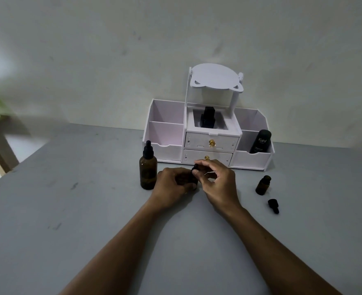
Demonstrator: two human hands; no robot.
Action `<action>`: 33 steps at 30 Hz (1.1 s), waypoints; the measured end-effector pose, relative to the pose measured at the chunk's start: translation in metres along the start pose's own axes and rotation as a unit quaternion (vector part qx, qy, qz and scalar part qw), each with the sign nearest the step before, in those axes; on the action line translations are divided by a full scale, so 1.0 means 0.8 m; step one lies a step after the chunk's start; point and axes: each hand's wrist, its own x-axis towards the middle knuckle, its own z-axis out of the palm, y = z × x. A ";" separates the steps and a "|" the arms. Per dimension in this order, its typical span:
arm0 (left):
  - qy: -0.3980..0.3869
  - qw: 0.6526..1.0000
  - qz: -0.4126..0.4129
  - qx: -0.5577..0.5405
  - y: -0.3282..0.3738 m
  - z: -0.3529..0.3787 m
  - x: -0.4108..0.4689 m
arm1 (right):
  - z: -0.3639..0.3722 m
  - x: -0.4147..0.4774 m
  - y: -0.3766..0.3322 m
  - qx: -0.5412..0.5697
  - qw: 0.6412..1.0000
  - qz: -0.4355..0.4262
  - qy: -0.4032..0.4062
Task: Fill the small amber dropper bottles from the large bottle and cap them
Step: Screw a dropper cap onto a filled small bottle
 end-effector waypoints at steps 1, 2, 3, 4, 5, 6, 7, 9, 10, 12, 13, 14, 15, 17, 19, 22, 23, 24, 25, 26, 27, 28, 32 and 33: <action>0.003 1.000 0.002 0.001 0.000 0.000 0.000 | 0.000 0.000 0.000 0.003 1.000 0.001 0.003; 0.004 1.000 0.005 0.002 0.000 0.000 0.000 | 0.000 -0.001 -0.001 0.008 1.000 0.002 0.001; 0.004 1.000 0.008 0.001 0.000 0.000 0.000 | -0.001 -0.002 -0.002 0.016 1.000 0.006 -0.006; 0.003 1.000 0.008 -0.001 0.000 0.001 0.000 | -0.001 -0.003 -0.002 0.025 1.000 0.011 -0.015; 0.002 1.000 0.005 -0.005 0.000 0.002 -0.001 | -0.001 -0.004 -0.003 0.029 0.999 0.013 -0.020; 0.004 1.000 0.000 -0.011 0.001 0.003 -0.001 | 0.000 -0.004 -0.002 0.028 0.999 0.011 -0.018; 0.006 1.000 -0.004 -0.013 0.001 0.004 -0.001 | 0.001 -0.004 -0.002 0.022 1.000 0.009 -0.009; 0.010 1.000 -0.003 -0.008 -0.001 0.004 -0.001 | 0.003 -0.002 -0.003 0.014 1.000 0.006 0.016; 0.012 1.000 0.000 -0.004 -0.001 0.004 -0.001 | 0.004 -0.001 -0.003 0.013 1.000 0.003 0.022; 0.011 1.000 0.002 -0.004 -0.004 0.003 0.000 | 0.003 -0.003 -0.003 0.013 1.000 0.000 0.021; 0.009 1.000 0.003 -0.004 -0.005 0.003 0.001 | 0.003 -0.004 -0.004 0.017 1.000 -0.001 0.019; 0.006 1.000 0.004 -0.003 -0.006 0.003 0.001 | 0.003 -0.005 -0.003 0.021 1.000 -0.004 0.019; 0.003 1.000 0.005 -0.002 -0.005 0.003 0.001 | 0.003 -0.005 -0.003 0.022 0.999 -0.011 0.021; 0.004 1.000 0.007 -0.001 -0.005 0.003 0.002 | 0.004 -0.002 -0.001 0.011 0.999 -0.022 0.032; 0.007 1.000 0.009 0.000 -0.005 0.002 0.002 | 0.005 -0.001 -0.002 0.009 0.999 -0.022 0.040; 0.004 1.000 0.010 -0.008 -0.002 0.001 -0.002 | 0.005 -0.005 -0.004 0.022 0.999 -0.023 0.037; 0.003 1.000 0.009 -0.016 0.000 0.001 -0.003 | 0.005 -0.006 -0.004 0.023 0.999 -0.027 0.033; 0.003 1.000 0.010 -0.023 0.002 0.000 -0.004 | 0.007 -0.005 -0.003 0.017 0.999 -0.032 0.031; 0.004 1.000 0.012 -0.024 0.003 0.000 -0.004 | 0.008 -0.004 -0.002 0.009 0.999 -0.034 0.034; 0.005 1.000 0.015 -0.021 0.003 -0.001 -0.003 | 0.009 -0.002 -0.001 0.003 0.999 -0.033 0.040; 0.006 1.000 0.017 -0.018 0.003 -0.002 -0.003 | 0.009 -0.001 0.000 0.001 0.998 -0.031 0.046; 0.009 1.000 0.019 -0.016 0.003 -0.003 -0.003 | 0.009 0.000 -0.001 0.001 0.998 -0.032 0.049; 0.012 1.000 0.023 -0.016 0.008 -0.003 -0.005 | 0.007 -0.005 -0.003 0.013 0.999 -0.035 0.040; 0.011 1.000 0.021 -0.020 0.009 -0.003 -0.006 | 0.008 -0.004 -0.002 0.009 0.999 -0.037 0.038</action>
